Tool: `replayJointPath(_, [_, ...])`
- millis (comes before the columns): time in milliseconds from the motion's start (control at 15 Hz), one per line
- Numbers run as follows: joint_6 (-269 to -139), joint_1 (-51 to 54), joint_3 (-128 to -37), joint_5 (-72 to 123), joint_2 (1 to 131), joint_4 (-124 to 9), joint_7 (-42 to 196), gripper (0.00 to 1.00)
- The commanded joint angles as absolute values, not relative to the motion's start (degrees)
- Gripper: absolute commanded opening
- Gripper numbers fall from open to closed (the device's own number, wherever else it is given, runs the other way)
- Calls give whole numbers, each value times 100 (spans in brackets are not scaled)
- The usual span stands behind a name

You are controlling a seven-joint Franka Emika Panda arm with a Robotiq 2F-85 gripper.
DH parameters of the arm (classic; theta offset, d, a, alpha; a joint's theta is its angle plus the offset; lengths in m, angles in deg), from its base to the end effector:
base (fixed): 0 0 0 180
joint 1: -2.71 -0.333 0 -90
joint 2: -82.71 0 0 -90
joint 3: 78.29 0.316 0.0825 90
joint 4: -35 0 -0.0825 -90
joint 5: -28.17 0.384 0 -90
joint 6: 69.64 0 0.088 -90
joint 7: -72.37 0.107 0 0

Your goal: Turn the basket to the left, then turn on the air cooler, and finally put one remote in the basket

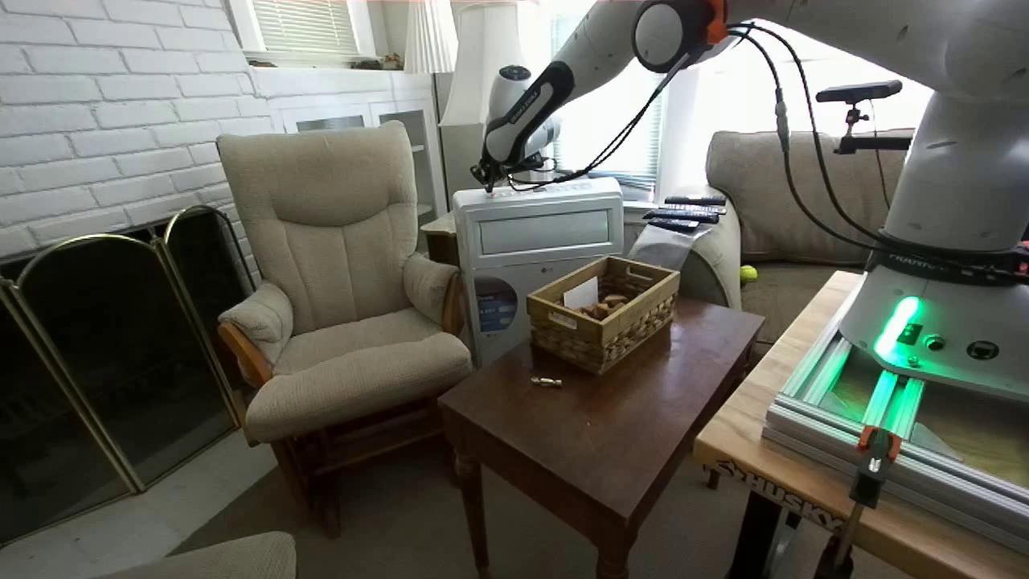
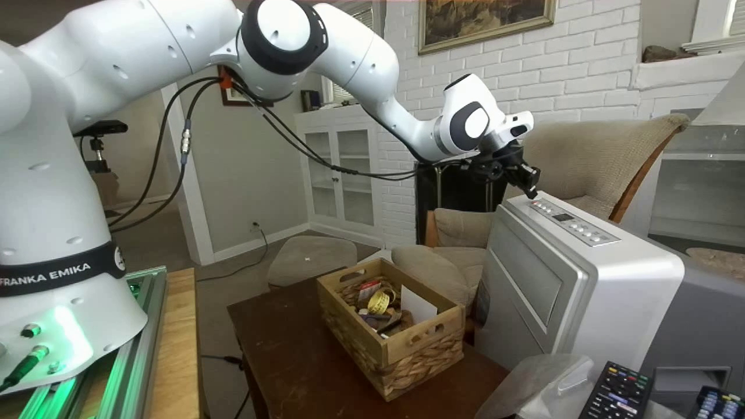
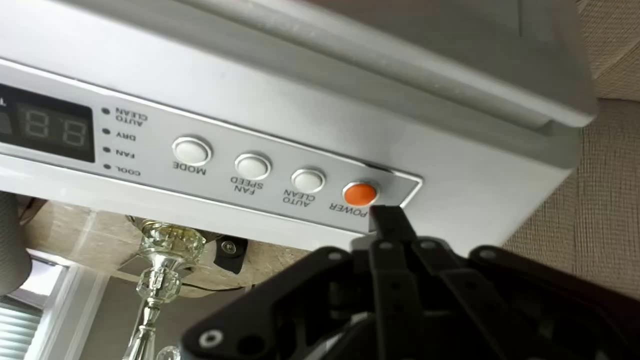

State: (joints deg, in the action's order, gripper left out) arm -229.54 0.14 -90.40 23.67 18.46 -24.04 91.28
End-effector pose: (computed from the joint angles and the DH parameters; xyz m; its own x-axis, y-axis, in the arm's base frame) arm 0.8203 -0.0558 0.2291 0.7592 -0.1740 0.6272 -0.2643 -0.9630 0.0527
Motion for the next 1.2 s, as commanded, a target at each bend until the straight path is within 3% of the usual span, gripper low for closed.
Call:
replayJointPath(0, [-22894,-55,-9257,2445,1524,-1946,9361,0])
replayJointPath(1133, [-22348,-199,-9501,2341,1393,-1746,9547,0])
